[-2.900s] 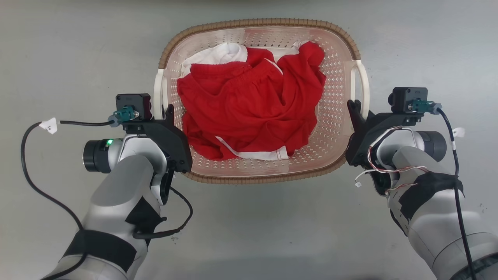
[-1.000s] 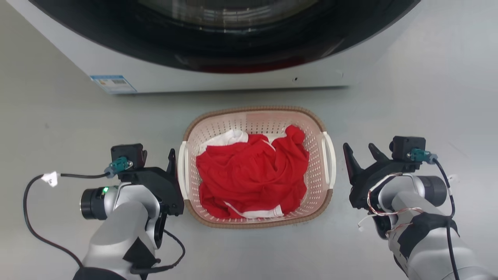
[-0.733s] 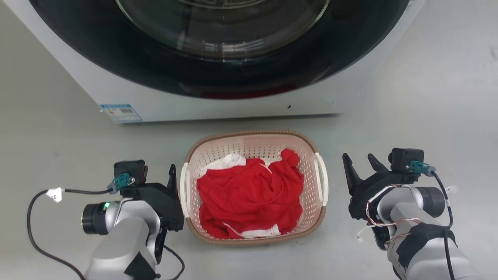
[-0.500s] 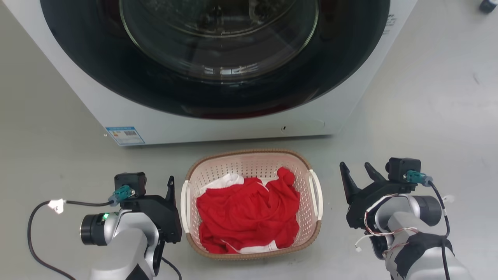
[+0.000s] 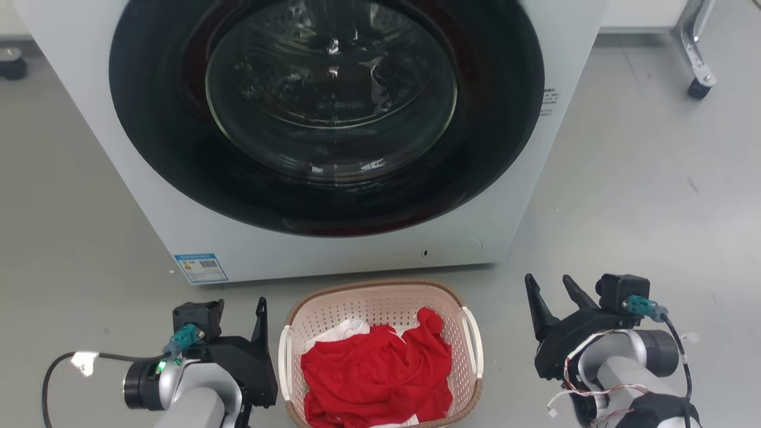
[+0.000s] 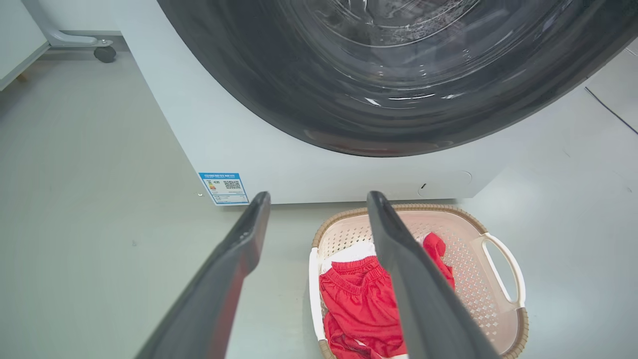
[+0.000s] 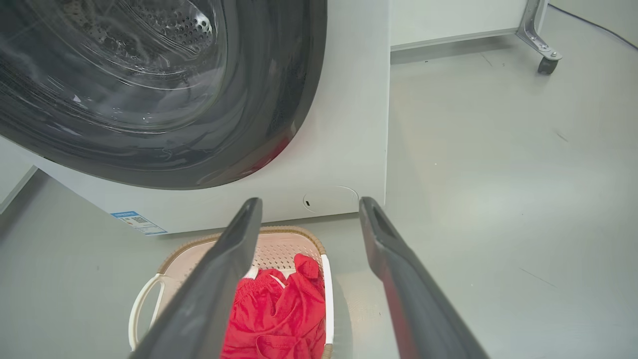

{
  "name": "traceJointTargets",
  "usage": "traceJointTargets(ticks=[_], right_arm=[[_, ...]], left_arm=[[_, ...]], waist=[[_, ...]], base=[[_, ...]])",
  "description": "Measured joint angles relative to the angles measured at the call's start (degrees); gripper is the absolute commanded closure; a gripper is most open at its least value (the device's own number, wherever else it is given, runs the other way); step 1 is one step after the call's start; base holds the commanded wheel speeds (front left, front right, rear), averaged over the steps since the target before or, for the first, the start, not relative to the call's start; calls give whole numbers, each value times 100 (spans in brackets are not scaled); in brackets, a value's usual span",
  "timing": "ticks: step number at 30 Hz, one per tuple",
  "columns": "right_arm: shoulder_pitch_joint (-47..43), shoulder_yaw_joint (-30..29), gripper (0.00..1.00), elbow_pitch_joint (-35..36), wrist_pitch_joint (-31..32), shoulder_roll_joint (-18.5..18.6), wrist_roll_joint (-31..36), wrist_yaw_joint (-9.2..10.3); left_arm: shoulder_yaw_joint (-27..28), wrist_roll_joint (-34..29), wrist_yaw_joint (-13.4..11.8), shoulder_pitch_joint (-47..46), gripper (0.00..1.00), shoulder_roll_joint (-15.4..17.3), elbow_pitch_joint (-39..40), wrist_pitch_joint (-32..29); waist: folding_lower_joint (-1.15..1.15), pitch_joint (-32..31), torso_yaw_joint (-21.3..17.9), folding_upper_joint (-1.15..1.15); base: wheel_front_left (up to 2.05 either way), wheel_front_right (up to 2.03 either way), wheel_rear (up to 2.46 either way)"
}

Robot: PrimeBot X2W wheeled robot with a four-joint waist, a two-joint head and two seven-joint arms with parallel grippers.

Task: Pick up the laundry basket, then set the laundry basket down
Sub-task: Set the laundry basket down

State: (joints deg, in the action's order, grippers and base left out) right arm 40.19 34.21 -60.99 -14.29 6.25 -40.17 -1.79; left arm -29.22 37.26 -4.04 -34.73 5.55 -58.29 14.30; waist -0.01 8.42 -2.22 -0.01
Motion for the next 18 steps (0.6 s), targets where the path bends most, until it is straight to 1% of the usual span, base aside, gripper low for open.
traceJointTargets(ticks=[10, 18], right_arm=[[-813, -181, 0, 1095, 0, 210, 357, 261], [-1621, -325, 0, 2047, 0, 371, 621, 505]], left_arm=[[321, -337, -207, 1014, 0, 208, 1322, 1], [575, -693, -263, 1917, 0, 341, 2517, 1]], waist=[[0, -443, 13, 0], [0, -707, 55, 0]], base=[[0, 0, 0], [0, 0, 0]])
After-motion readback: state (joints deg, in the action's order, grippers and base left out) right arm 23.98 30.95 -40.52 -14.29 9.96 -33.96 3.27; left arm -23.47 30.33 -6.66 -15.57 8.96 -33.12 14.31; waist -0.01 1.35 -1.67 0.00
